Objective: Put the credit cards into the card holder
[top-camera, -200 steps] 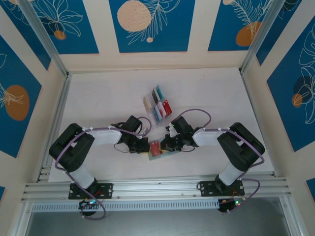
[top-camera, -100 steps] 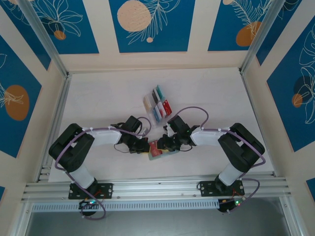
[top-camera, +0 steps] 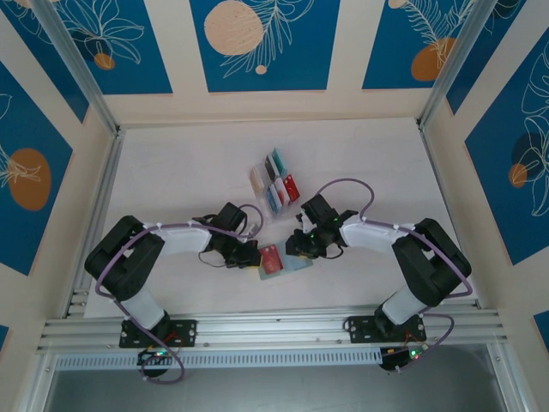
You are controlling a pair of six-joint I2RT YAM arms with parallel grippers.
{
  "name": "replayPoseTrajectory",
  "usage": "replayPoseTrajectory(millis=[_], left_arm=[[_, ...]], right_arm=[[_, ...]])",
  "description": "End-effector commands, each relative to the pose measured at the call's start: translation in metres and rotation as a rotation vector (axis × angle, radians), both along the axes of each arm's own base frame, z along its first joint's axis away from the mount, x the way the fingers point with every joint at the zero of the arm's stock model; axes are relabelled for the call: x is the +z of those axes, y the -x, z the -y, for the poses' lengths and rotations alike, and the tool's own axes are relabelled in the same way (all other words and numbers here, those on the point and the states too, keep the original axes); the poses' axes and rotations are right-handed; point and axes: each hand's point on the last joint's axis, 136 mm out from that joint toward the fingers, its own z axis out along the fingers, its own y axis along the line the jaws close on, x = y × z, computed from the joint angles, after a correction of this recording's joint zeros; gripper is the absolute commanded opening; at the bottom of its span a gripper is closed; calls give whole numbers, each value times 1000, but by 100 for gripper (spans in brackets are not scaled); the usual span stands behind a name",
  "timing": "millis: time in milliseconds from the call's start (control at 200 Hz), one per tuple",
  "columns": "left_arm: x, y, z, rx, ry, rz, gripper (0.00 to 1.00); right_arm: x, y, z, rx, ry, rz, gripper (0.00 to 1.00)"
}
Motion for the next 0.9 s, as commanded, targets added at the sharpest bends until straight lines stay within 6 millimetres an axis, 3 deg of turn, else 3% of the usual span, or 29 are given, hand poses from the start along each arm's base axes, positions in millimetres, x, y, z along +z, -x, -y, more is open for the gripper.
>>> replayPoseTrajectory(millis=[0, 130, 295, 570, 895], left_arm=[[-37, 13, -18, -17, -126, -30, 0], [-37, 13, -18, -21, -129, -30, 0], [-36, 13, -18, -19, -126, -29, 0], [-35, 12, -17, -21, -123, -27, 0], [-37, 12, -17, -24, -126, -30, 0]], right_arm=[[20, -7, 6, 53, 80, 92, 30], [30, -16, 5, 99, 140, 154, 30], [25, -25, 1, 148, 210, 179, 32], [4, -30, -1, 181, 300, 172, 34], [-36, -14, 9, 171, 441, 116, 39]])
